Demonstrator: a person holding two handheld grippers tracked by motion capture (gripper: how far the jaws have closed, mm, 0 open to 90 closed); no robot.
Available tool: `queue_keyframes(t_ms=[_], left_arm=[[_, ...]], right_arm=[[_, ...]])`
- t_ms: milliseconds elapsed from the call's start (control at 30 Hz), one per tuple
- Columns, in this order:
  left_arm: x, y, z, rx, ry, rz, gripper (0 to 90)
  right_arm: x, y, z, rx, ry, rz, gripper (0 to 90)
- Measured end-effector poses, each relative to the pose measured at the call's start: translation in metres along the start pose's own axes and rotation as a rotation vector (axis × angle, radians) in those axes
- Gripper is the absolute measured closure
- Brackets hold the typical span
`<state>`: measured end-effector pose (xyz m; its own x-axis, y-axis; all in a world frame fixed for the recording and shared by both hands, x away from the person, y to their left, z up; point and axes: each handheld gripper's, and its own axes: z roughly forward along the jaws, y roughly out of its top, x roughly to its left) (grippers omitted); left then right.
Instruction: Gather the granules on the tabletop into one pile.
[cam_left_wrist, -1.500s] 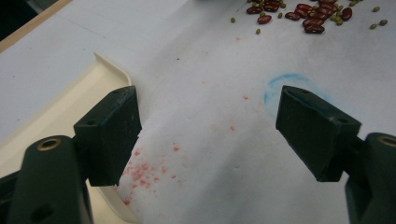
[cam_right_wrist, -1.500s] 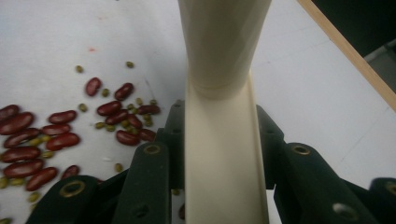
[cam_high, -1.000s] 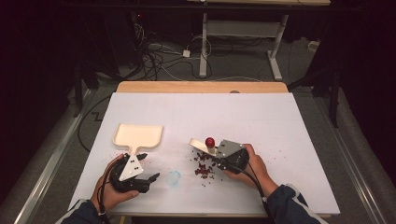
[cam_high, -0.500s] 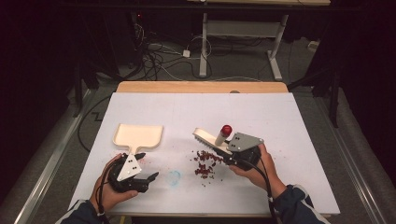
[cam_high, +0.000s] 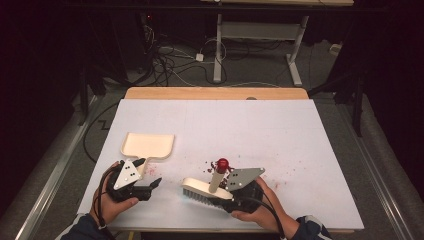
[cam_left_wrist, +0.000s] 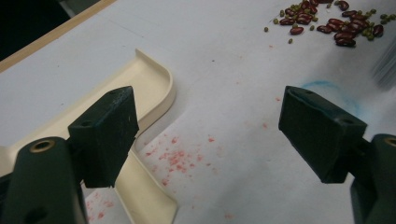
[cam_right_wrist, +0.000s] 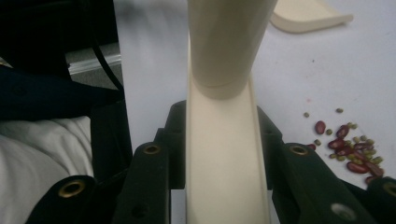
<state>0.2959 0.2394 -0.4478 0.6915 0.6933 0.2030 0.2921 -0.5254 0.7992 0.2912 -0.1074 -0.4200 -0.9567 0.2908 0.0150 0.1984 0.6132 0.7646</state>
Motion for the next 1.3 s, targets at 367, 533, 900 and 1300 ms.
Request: queue_keyframes(t_ms=[367, 533, 900, 1300], left_arm=[[0.002, -0.001, 0.001, 0.005, -0.002, 0.0, 19.2], [0.0, -0.001, 0.003, 0.016, -0.016, -0.004, 19.2], [-0.002, -0.001, 0.005, 0.024, -0.021, 0.015, 19.2], [-0.001, -0.001, 0.005, 0.029, -0.021, 0.004, 19.2]], right_arm=[[-0.027, -0.015, 0.011, -0.003, -0.077, 0.138, 67.8], [-0.039, -0.018, 0.007, -0.02, -0.134, 0.168, 67.8], [-0.06, -0.021, -0.002, -0.016, -0.189, 0.173, 67.8], [-0.058, -0.007, -0.006, -0.07, -0.211, 0.167, 67.8]])
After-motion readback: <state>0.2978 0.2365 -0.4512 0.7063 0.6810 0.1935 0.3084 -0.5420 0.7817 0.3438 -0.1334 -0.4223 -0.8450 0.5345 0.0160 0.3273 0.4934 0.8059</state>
